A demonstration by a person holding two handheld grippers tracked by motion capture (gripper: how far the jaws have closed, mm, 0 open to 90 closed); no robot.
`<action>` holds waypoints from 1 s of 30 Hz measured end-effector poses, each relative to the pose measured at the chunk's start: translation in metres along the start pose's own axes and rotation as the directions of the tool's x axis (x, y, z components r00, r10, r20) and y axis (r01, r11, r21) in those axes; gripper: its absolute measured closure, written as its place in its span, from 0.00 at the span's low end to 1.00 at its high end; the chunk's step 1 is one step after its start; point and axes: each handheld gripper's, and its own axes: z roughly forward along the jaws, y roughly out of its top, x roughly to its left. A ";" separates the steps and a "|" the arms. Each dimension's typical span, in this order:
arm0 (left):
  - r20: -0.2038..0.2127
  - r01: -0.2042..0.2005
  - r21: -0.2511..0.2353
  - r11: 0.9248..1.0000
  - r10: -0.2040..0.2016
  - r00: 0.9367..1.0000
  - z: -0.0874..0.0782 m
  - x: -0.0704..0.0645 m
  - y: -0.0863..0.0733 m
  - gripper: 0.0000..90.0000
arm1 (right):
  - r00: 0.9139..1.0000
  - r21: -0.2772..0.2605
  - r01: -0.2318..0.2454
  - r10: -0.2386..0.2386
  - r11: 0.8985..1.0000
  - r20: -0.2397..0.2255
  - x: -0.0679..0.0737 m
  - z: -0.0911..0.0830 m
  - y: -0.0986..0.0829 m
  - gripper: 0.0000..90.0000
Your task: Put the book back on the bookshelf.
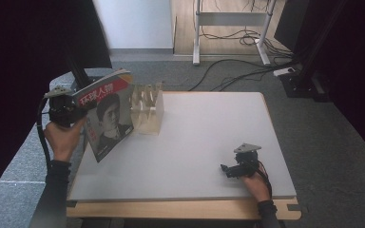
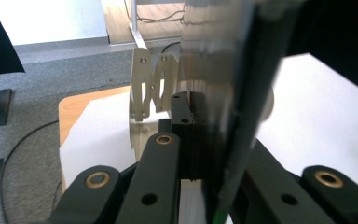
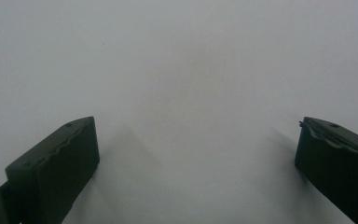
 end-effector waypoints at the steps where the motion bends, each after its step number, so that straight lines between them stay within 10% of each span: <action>1: -0.008 0.004 -0.005 1.000 -0.004 1.000 0.004 0.001 0.001 0.97 | 1.000 0.001 0.000 0.000 1.000 -0.002 0.000 0.000 0.000 0.00; 22: -0.052 0.039 -0.111 0.993 -0.045 0.998 0.068 0.008 -0.001 0.97 | 1.000 0.000 0.003 -0.003 1.000 -0.002 0.000 0.000 0.000 0.00; 30: -0.043 0.057 -0.036 0.998 -0.059 0.997 0.062 0.033 -0.010 0.93 | 1.000 -0.001 0.001 -0.001 1.000 0.001 0.000 0.000 0.000 0.00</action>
